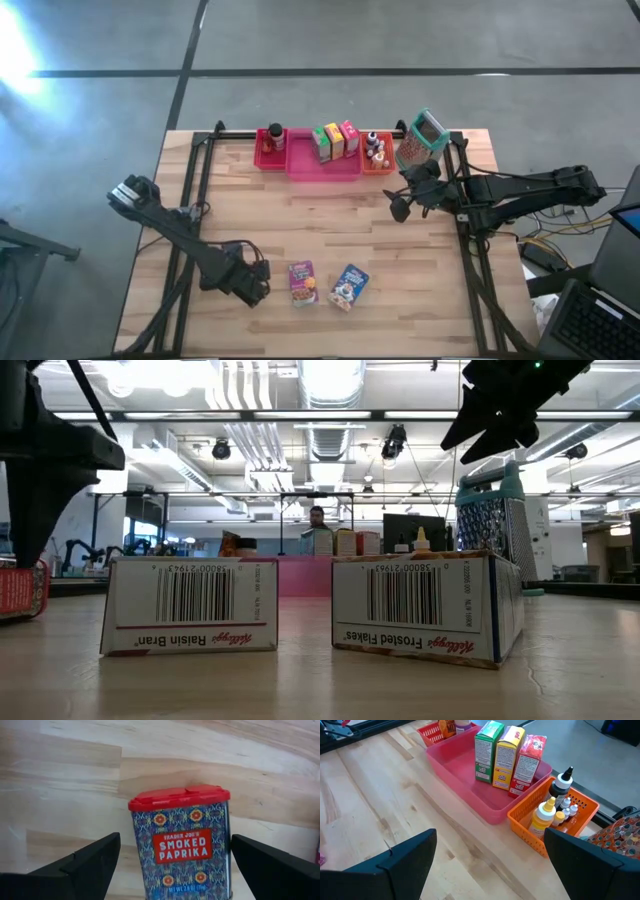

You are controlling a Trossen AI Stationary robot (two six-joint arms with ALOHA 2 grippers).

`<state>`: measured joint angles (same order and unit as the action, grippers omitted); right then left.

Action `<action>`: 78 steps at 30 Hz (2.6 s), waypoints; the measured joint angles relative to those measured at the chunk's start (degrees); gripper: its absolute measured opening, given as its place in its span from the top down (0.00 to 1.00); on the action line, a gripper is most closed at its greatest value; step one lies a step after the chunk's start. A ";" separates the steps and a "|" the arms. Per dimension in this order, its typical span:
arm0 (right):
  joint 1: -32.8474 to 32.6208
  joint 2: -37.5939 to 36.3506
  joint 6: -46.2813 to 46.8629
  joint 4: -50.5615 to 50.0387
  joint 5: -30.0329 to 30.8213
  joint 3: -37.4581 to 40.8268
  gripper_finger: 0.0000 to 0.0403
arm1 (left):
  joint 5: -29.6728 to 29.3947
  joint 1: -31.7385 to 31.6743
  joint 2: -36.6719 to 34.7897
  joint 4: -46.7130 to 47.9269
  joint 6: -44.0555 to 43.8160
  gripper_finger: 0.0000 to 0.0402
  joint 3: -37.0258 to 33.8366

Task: Pick & Place Kitchen Items
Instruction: Put the red seasoning can into the red bin

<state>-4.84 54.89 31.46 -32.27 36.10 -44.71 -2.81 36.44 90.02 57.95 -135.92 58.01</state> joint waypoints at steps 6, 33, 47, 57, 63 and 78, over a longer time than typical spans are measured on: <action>0.00 0.00 0.00 0.00 0.00 0.00 0.10 | 0.33 -2.29 -0.13 -5.04 0.98 0.04 -4.02; 0.02 -0.01 -0.01 0.00 -0.02 -0.01 0.10 | 3.67 -4.96 -5.05 -19.43 4.32 0.05 -17.98; 0.02 -0.01 0.00 0.00 -0.02 -0.01 0.10 | 1.84 -5.35 -4.94 -18.92 5.93 0.05 -18.09; 0.02 0.00 -0.02 0.00 -0.02 -0.02 0.10 | 0.46 -5.48 -5.17 -18.73 7.44 0.14 -19.15; 0.02 -0.02 0.00 0.00 -0.02 -0.02 0.10 | 0.10 -5.48 -5.20 -18.71 7.01 0.21 -19.25; 0.00 -0.01 -0.01 -0.02 -0.02 0.00 0.10 | -15.78 -5.63 -6.96 -19.90 18.99 0.16 -18.92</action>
<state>-4.84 54.88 31.45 -32.29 36.07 -44.71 -18.60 30.81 83.06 38.05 -116.93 39.09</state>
